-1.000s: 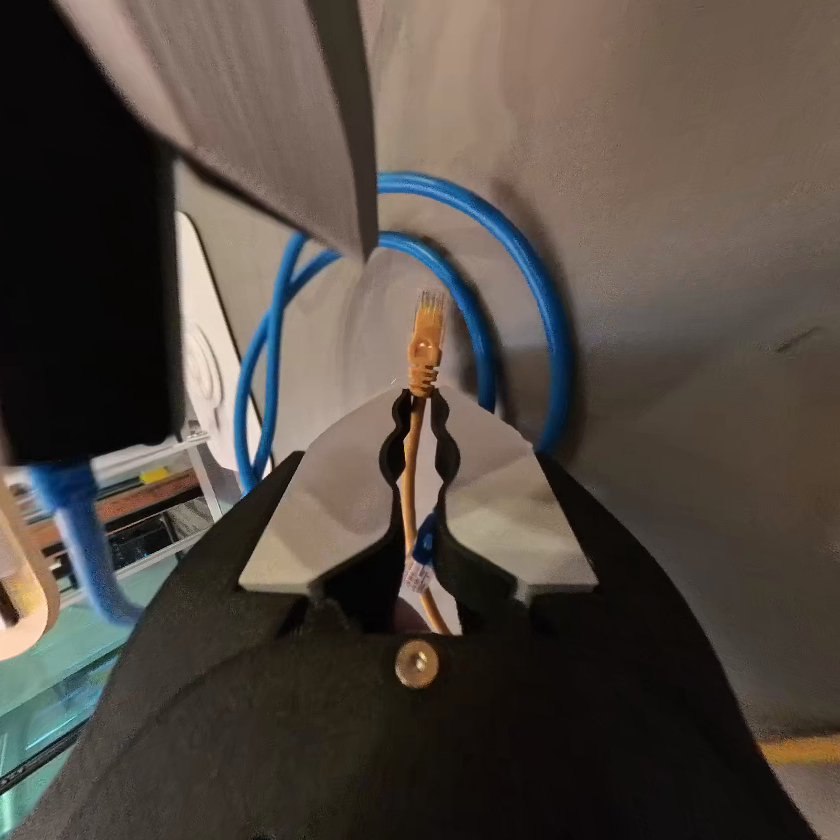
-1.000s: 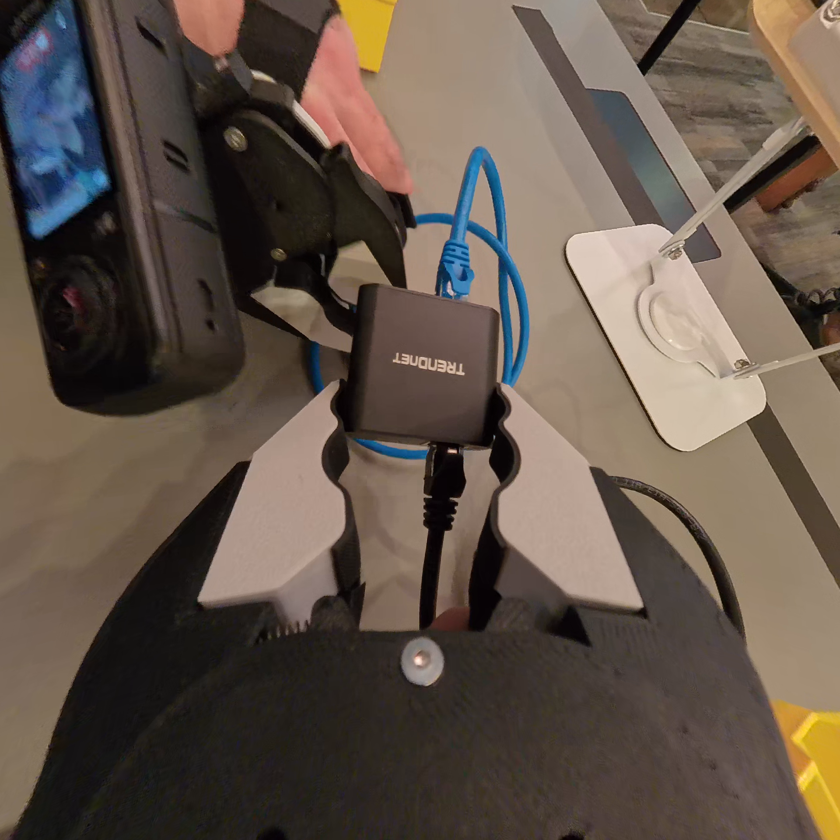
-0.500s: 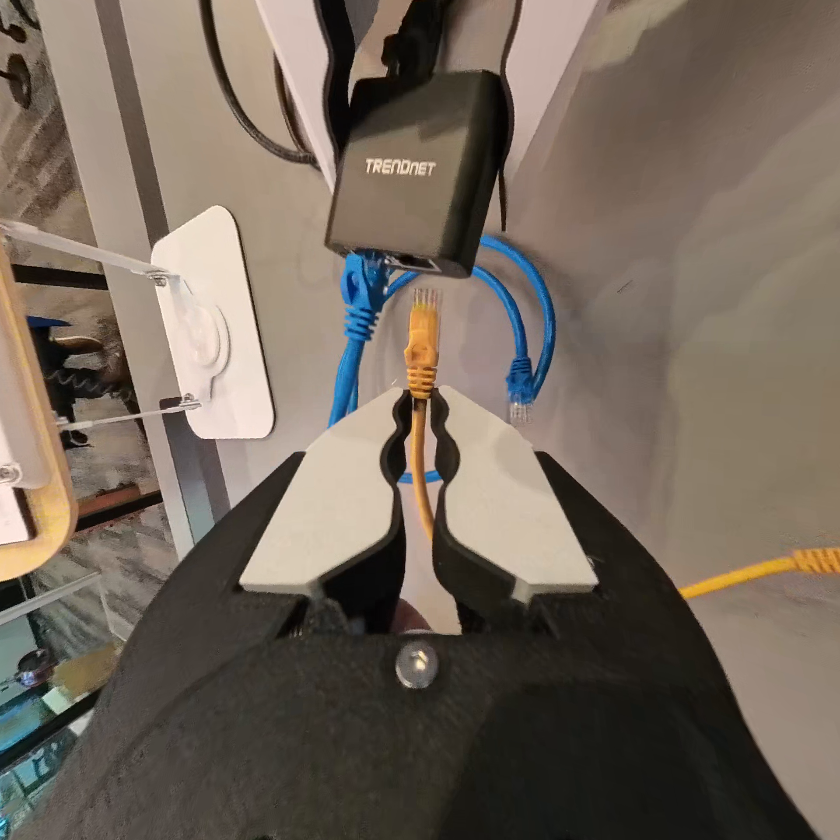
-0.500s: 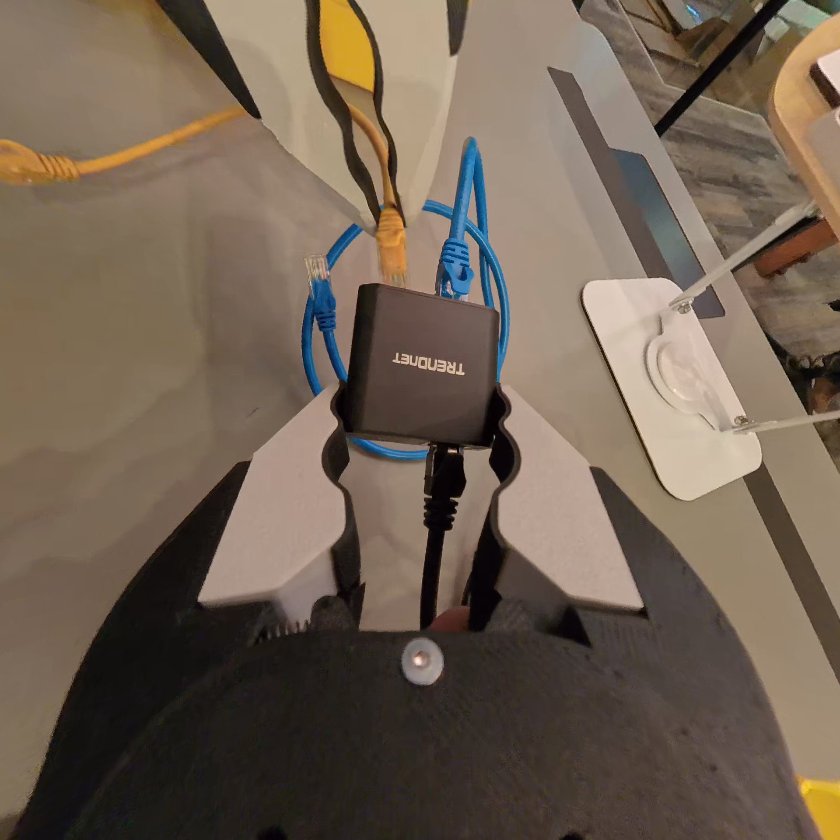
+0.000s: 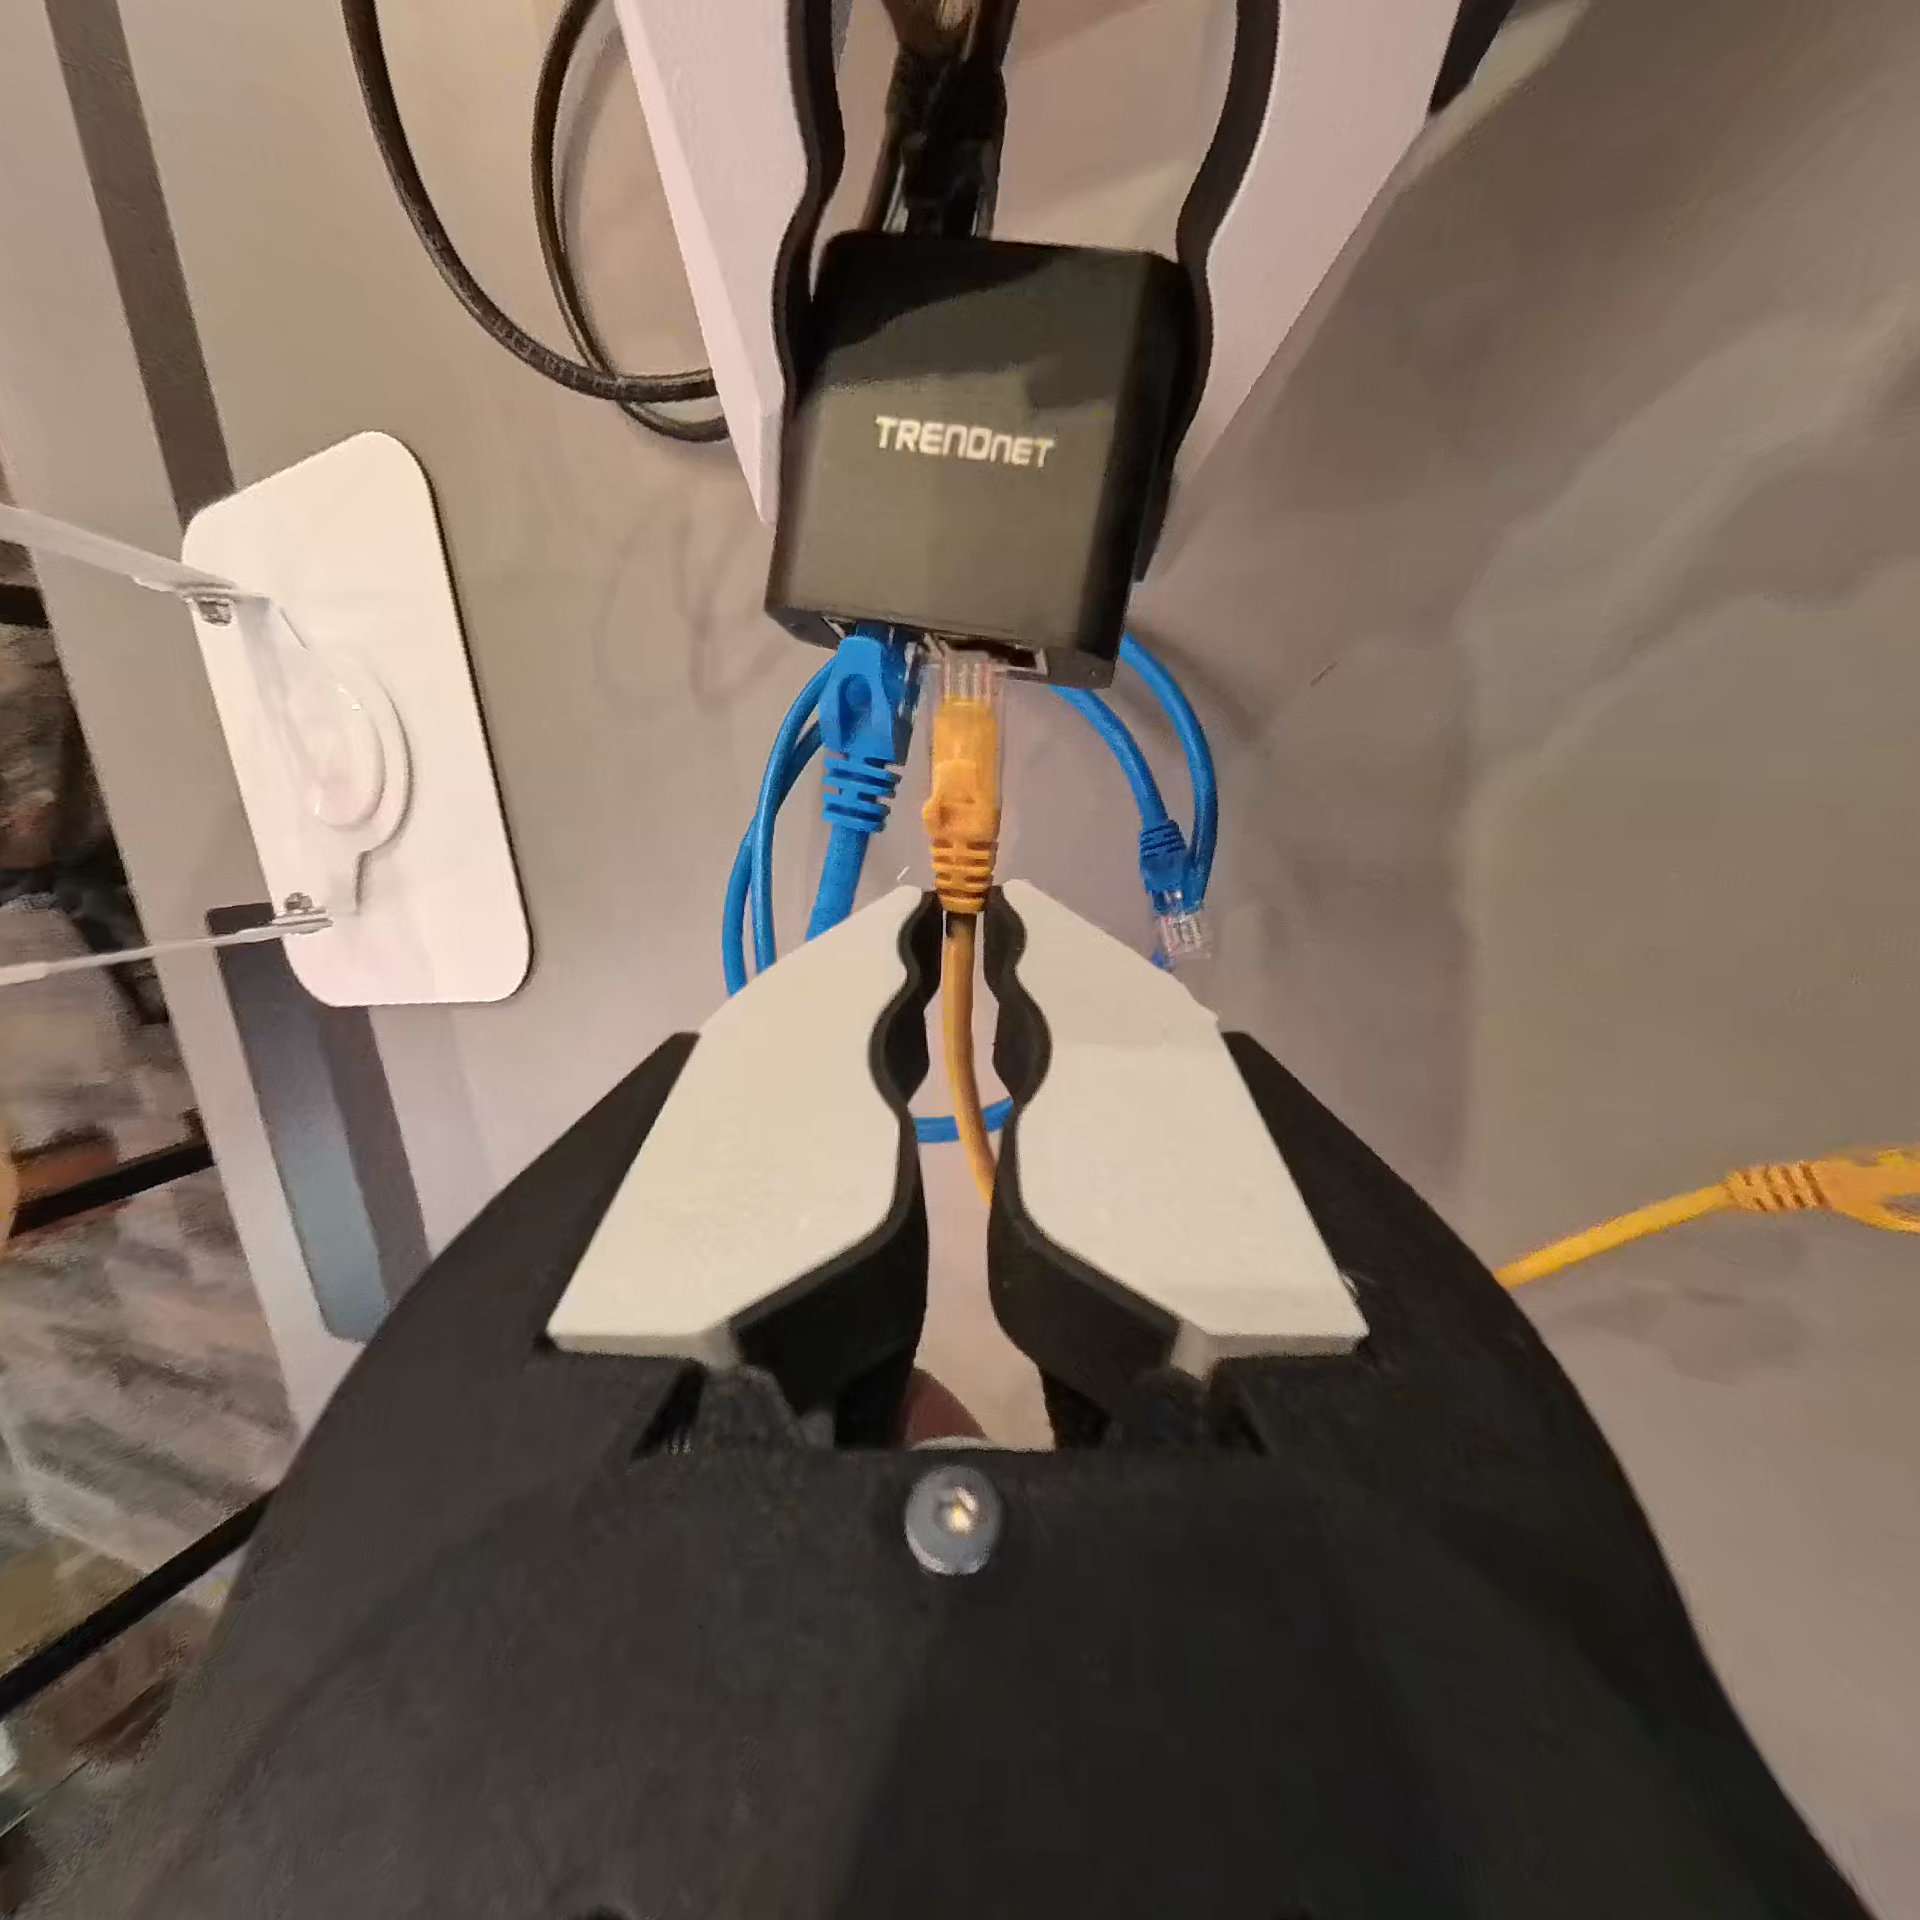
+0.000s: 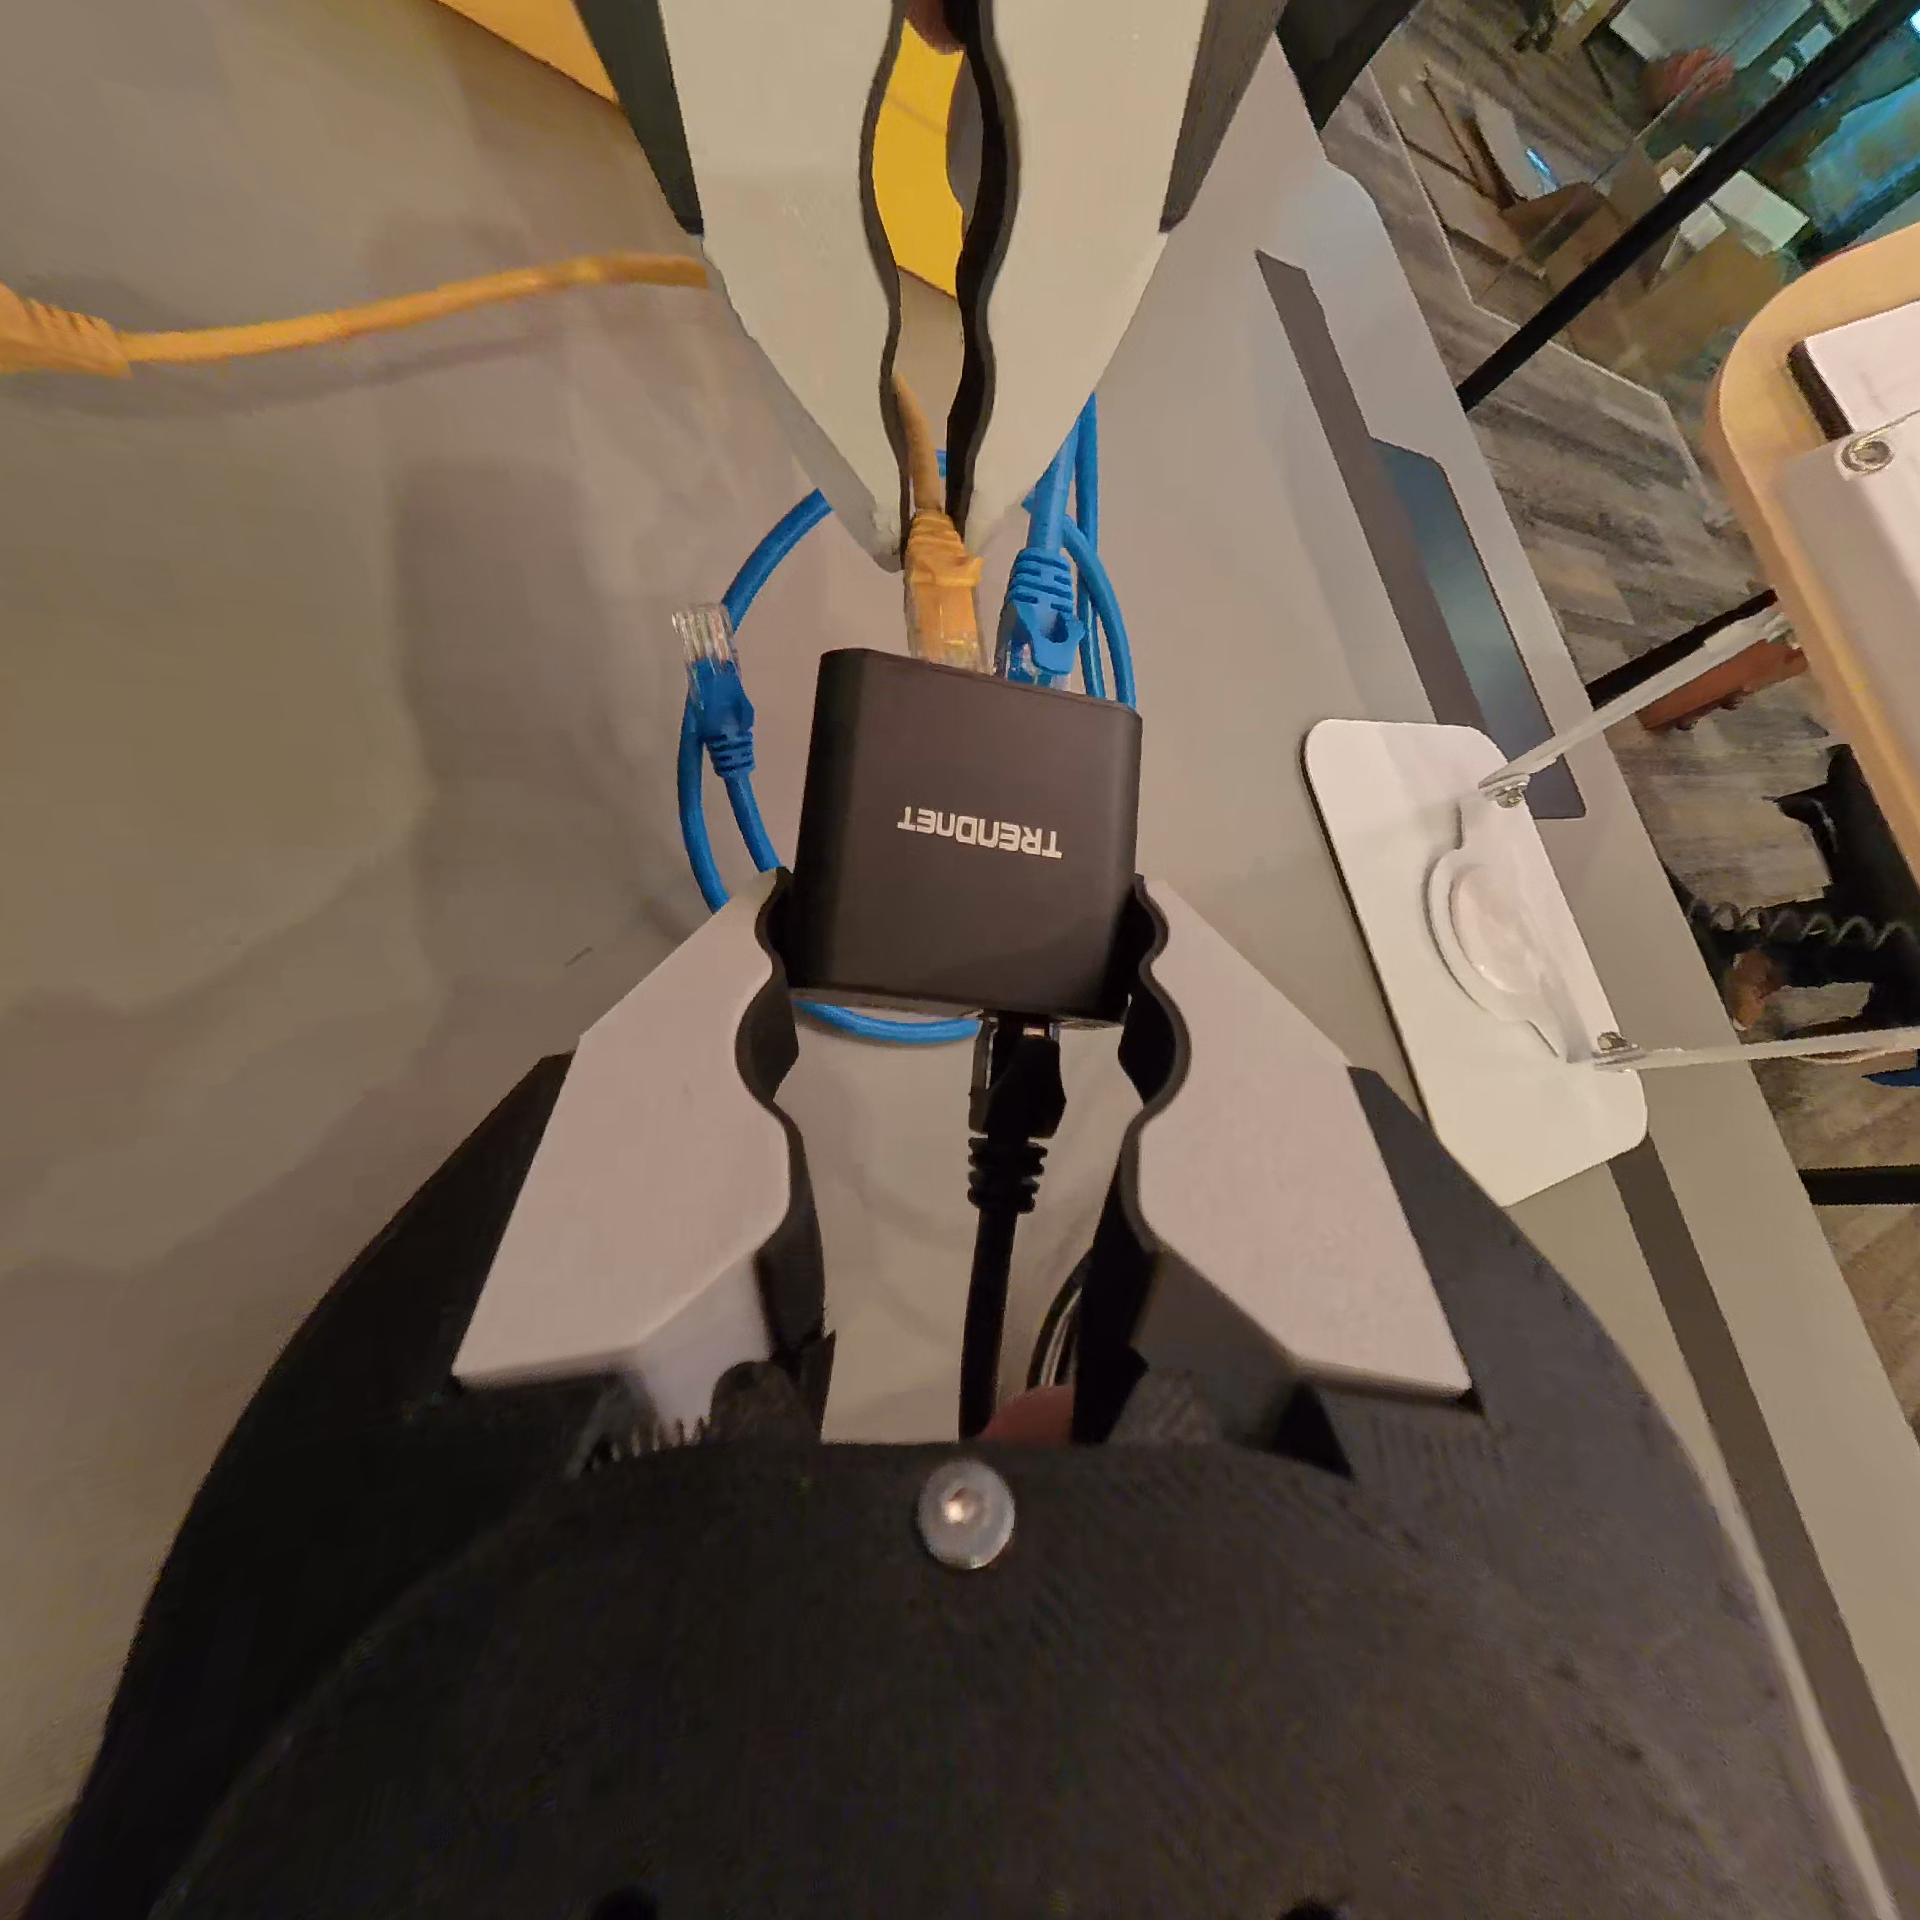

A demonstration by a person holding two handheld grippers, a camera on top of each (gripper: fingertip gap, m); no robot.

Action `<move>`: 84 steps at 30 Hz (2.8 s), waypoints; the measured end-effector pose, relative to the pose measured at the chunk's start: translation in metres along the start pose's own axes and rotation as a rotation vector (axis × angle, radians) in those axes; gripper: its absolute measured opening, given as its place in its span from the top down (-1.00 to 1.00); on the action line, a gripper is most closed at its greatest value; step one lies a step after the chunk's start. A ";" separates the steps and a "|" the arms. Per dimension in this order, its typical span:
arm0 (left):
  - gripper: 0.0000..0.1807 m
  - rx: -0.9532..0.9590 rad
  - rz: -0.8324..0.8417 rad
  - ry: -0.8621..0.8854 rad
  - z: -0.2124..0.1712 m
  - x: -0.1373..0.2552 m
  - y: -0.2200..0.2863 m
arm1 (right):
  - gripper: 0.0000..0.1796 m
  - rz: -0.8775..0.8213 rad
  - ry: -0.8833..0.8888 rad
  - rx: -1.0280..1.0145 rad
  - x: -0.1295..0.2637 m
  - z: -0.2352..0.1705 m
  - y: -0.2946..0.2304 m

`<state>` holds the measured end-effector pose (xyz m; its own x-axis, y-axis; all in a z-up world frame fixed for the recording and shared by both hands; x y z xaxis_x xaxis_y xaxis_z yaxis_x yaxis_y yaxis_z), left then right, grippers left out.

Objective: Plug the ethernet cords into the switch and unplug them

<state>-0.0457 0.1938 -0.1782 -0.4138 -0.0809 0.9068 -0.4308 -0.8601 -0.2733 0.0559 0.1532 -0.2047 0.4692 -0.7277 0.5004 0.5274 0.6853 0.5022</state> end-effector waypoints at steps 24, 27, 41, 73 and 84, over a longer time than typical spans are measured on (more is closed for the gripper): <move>0.93 0.013 0.041 -0.046 0.013 -0.003 -0.001 | 0.33 -0.001 -0.066 0.017 -0.004 -0.001 0.000; 0.93 0.031 0.089 -0.052 0.013 -0.005 -0.001 | 0.33 0.006 -0.076 -0.002 -0.005 -0.001 0.001; 0.72 0.209 0.534 0.240 -0.002 0.075 -0.002 | 0.32 -0.113 -0.059 -0.065 0.004 0.009 0.021; 0.69 0.515 0.496 0.368 -0.059 0.035 0.083 | 0.32 -0.609 0.271 -0.677 0.224 -0.053 0.196; 0.68 0.519 0.454 0.338 -0.061 0.018 0.084 | 0.32 -0.643 0.314 -1.015 0.195 -0.157 0.186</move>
<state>-0.1384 0.1510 -0.2045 -0.7186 -0.3964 0.5713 0.2375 -0.9121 -0.3341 0.3573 0.1345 -0.1245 -0.0016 -0.9945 0.1045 0.9681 -0.0278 -0.2490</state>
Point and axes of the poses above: each gripper's, where its closed fingertips meet, x back along the fingers, z out of its top, y = z × x across the jaws, the point moved 5 cm from there along x, back along the fingers, and after that the axes turned 7 degrees about -z, right-handed, at the moved point
